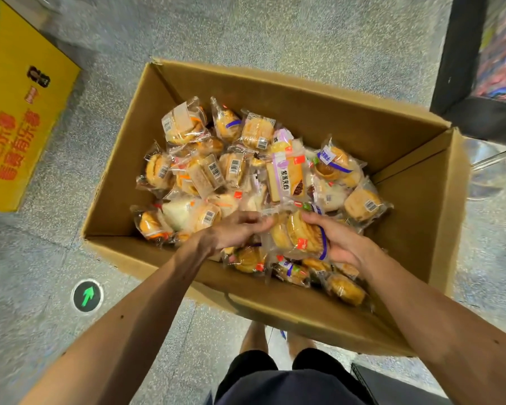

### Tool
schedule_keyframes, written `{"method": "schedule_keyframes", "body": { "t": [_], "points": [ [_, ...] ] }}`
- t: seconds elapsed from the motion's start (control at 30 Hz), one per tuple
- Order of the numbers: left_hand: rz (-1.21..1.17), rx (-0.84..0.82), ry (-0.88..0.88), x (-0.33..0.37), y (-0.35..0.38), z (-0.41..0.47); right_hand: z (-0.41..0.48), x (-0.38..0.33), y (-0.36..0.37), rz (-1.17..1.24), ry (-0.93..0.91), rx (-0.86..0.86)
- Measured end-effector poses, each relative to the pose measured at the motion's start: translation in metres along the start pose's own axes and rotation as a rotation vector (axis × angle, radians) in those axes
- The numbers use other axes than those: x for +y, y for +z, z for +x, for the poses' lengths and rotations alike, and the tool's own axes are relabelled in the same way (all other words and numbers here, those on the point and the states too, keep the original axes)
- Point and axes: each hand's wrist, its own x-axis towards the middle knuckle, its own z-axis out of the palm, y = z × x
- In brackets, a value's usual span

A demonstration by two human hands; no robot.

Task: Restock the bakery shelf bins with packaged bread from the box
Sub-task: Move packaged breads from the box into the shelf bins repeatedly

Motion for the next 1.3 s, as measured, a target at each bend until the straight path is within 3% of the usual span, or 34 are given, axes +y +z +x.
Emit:
{"method": "schedule_keyframes", "body": {
  "t": [0.1, 0.17, 0.3, 0.47, 0.6, 0.8, 0.93, 1.1, 1.3],
  "points": [
    [-0.065, 0.225, 0.027, -0.011, -0.008, 0.008, -0.004, 0.002, -0.008, -0.007, -0.013, 0.052],
    [0.092, 0.379, 0.038, -0.027, -0.016, 0.02, -0.005, 0.004, -0.013, -0.002, -0.022, 0.083],
    [0.785, 0.218, -0.123, -0.057, -0.002, 0.039, -0.013, 0.012, -0.021, 0.008, -0.009, 0.12],
    [0.974, 0.346, -0.168, -0.076, 0.01, 0.062, -0.021, 0.024, -0.035, 0.059, -0.013, 0.132],
    [0.79, 0.394, -0.115, -0.054, 0.02, 0.046, -0.03, 0.029, -0.036, 0.055, -0.02, 0.123],
    [0.201, 0.333, -0.053, -0.047, 0.008, 0.021, -0.044, 0.032, -0.023, 0.034, -0.057, 0.117],
    [0.068, 0.271, -0.006, -0.028, -0.006, 0.001, -0.056, 0.035, -0.016, 0.032, -0.096, 0.143],
    [-0.071, 0.075, 0.046, 0.006, -0.014, -0.028, -0.078, 0.041, -0.003, 0.066, -0.172, 0.214],
    [-0.054, -0.044, 0.173, 0.046, -0.03, -0.06, -0.118, 0.05, 0.036, 0.2, -0.404, 0.305]
  ]
}}
